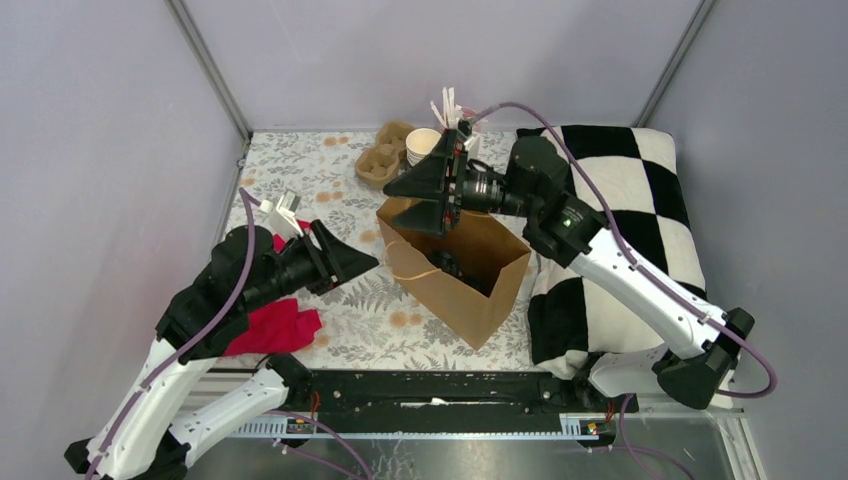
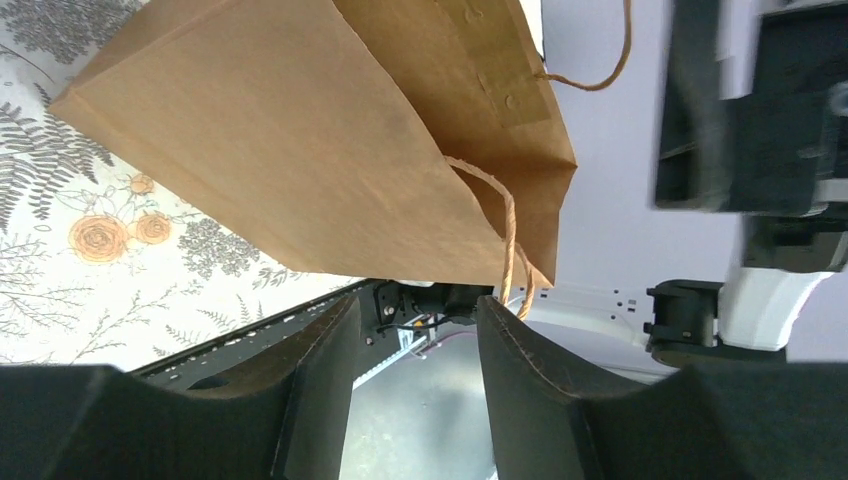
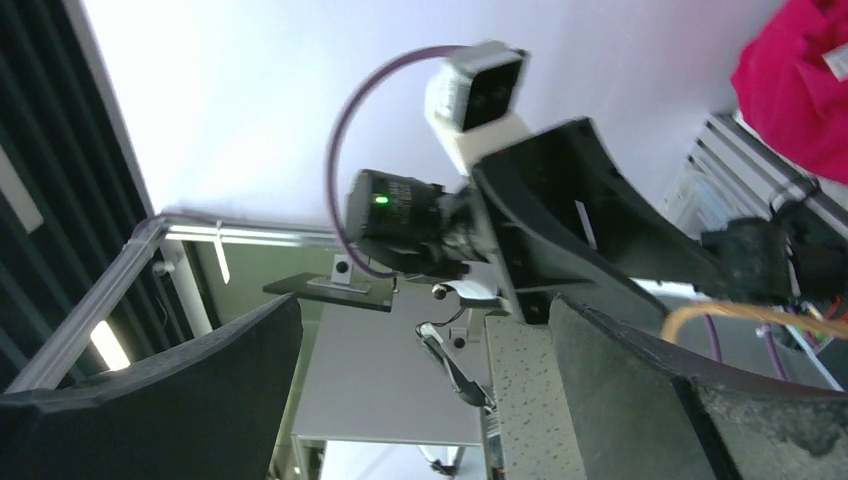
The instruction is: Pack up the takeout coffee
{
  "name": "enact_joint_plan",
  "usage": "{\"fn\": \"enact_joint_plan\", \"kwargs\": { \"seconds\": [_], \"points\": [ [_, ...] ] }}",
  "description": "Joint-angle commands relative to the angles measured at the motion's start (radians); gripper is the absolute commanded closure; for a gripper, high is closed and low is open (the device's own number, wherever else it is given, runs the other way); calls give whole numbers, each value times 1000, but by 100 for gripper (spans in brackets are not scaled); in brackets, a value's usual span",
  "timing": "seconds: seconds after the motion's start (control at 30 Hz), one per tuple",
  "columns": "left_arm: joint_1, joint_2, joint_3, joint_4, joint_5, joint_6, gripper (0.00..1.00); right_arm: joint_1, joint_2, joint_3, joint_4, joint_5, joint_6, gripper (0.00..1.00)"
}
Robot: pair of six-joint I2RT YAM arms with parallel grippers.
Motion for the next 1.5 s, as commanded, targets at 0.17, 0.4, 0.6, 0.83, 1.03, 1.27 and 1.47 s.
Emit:
{"fn": "enact_joint_plan", "kwargs": {
  "seconds": [0.17, 0.4, 0.6, 0.83, 1.03, 1.27, 1.47],
  "points": [
    [-2, -47, 108, -81, -103, 40, 39, -10, 223, 579, -194, -77, -273, 0],
    [-3, -72, 170, -137, -152, 48, 35, -143, 347, 782, -381, -17, -520, 0],
    [-3, -77, 191, -142, -169, 65, 33, -299, 363, 768, -552, 242, -855, 0],
    [-3, -38, 235, -154, -205, 121, 25, -443, 435, 664, -540, 522, -1029, 0],
    [-3, 13, 274, -167, -233, 204, 12, -513, 586, 697, -525, 675, -973, 5],
    [-3, 80, 293, -180, -237, 278, 3, -556, 774, 770, -446, 676, -915, 18],
    [-2, 125, 316, -180, -246, 345, 2, -560, 919, 911, -435, 636, -899, 26]
  ]
}}
